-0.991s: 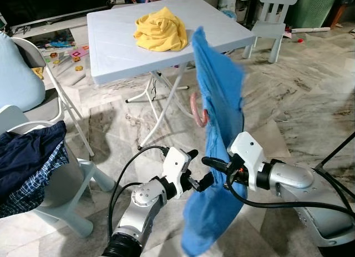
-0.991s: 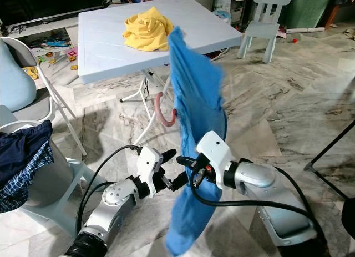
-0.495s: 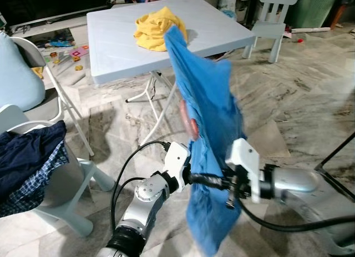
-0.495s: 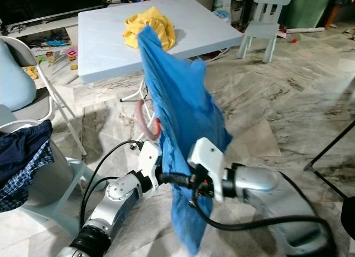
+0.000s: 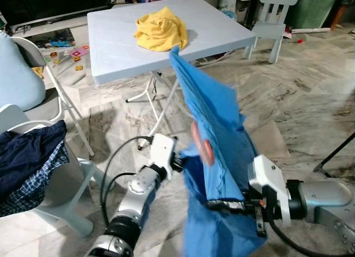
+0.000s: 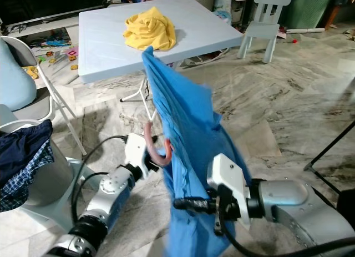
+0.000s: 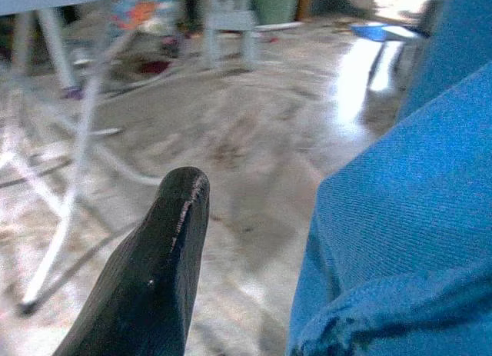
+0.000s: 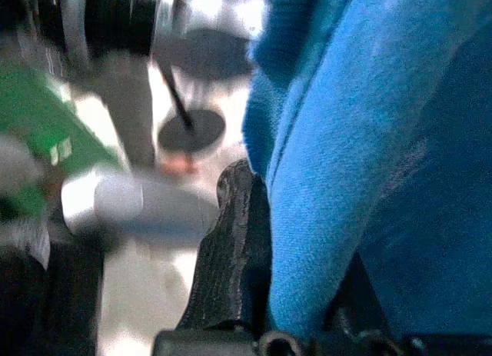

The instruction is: Hang hanger

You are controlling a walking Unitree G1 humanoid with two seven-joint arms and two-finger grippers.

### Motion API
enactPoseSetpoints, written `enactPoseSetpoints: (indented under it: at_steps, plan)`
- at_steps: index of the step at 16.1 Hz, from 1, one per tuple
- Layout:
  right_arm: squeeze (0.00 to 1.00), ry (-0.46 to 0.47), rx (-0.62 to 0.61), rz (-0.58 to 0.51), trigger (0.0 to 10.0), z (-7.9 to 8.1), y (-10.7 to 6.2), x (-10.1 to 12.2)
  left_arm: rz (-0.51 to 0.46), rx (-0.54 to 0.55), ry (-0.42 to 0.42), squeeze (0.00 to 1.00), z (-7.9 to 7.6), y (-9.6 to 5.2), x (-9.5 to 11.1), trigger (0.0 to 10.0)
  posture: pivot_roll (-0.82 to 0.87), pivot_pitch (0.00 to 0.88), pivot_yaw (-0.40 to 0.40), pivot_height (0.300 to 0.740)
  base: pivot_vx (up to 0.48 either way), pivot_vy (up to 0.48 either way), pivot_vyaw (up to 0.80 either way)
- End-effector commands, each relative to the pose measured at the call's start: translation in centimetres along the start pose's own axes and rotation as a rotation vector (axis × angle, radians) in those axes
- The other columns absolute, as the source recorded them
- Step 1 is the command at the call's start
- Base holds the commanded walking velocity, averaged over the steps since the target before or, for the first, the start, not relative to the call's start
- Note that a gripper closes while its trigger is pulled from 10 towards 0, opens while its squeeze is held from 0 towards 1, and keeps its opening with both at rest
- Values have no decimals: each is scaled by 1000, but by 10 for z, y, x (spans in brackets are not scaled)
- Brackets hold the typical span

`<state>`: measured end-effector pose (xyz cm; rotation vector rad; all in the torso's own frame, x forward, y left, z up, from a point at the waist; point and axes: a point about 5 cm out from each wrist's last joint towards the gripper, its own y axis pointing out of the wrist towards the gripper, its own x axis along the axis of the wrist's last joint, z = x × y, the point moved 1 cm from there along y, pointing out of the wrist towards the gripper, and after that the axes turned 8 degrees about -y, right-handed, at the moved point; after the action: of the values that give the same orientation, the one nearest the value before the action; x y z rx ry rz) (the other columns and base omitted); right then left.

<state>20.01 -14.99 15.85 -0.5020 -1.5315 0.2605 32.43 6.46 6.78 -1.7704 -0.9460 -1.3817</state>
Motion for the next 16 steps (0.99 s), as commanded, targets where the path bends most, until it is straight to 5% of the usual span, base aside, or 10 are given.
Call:
enactPoseSetpoints:
  at_steps: [1, 5, 12, 16]
  plan:
    - [0, -36, 26, 60, 10000, 5, 2, -8, -11, 64, 11, 0, 14, -1, 4, 0, -162, 77, 57, 740, 0, 0, 0]
    - [0, -44, -51, 258, 10000, -3, -4, -46, -59, 149, 15, 0, 32, -1, 17, 0, -158, 77, 56, 740, 0, 0, 0]
    - [0, -202, -256, 636, 10000, -33, -24, -106, -102, 129, -5, 0, 24, 3, 24, 0, -146, 78, 53, 740, 0, 0, 0]
    - [0, -252, -232, 766, 10000, -32, -45, -127, -107, 146, -2, 0, 31, 3, 29, 0, -146, 78, 52, 740, 0, 0, 0]
